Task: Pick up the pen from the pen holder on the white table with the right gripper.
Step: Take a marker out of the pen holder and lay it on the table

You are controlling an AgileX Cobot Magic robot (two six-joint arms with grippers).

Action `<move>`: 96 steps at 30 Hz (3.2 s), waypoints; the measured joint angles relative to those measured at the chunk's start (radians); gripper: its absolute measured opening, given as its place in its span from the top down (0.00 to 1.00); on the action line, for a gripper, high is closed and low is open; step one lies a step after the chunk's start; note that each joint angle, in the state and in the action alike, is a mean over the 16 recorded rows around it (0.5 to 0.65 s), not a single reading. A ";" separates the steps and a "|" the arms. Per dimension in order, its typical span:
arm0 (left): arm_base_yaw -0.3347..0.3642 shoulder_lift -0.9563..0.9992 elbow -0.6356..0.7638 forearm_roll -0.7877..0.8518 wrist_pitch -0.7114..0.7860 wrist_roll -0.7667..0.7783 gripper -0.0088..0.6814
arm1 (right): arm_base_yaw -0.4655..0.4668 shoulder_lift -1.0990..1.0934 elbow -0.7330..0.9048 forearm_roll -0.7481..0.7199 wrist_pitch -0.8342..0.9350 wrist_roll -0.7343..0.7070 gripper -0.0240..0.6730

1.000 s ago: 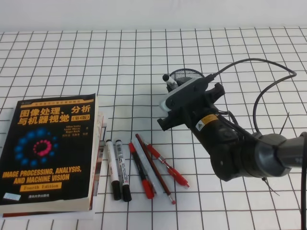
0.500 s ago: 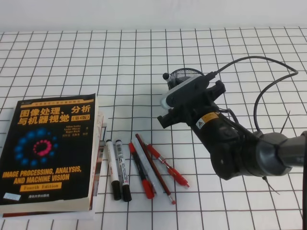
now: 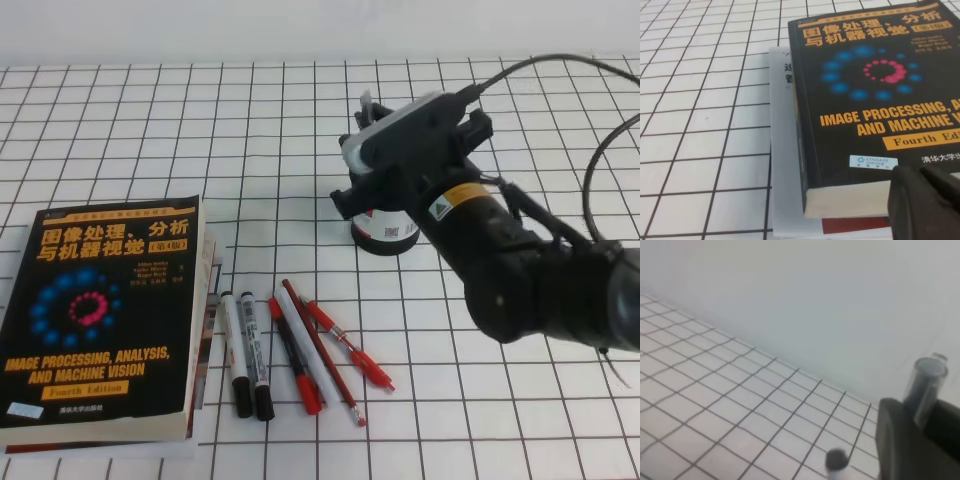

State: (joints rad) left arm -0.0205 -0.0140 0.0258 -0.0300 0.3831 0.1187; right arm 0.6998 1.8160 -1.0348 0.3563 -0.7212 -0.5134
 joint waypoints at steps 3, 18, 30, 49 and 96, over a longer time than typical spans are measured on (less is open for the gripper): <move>0.000 0.000 0.000 0.000 0.000 0.000 0.99 | 0.000 -0.075 0.000 0.008 0.079 -0.009 0.87; 0.000 0.000 0.000 0.000 0.000 0.000 0.99 | -0.001 -0.347 -0.118 0.088 0.922 0.055 0.87; 0.000 0.000 0.000 0.000 0.000 0.000 0.99 | -0.014 -0.202 -0.346 -0.008 1.605 0.285 0.87; 0.000 0.000 0.000 0.000 0.000 0.000 0.99 | -0.109 0.261 -0.697 -0.079 1.845 0.375 0.87; 0.000 0.000 0.000 0.000 0.000 0.000 0.99 | -0.045 -0.605 -0.150 -0.243 1.615 0.490 0.98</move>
State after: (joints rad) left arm -0.0205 -0.0140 0.0258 -0.0300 0.3831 0.1187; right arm 0.6546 1.2113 -1.1845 0.1135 0.8939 -0.0233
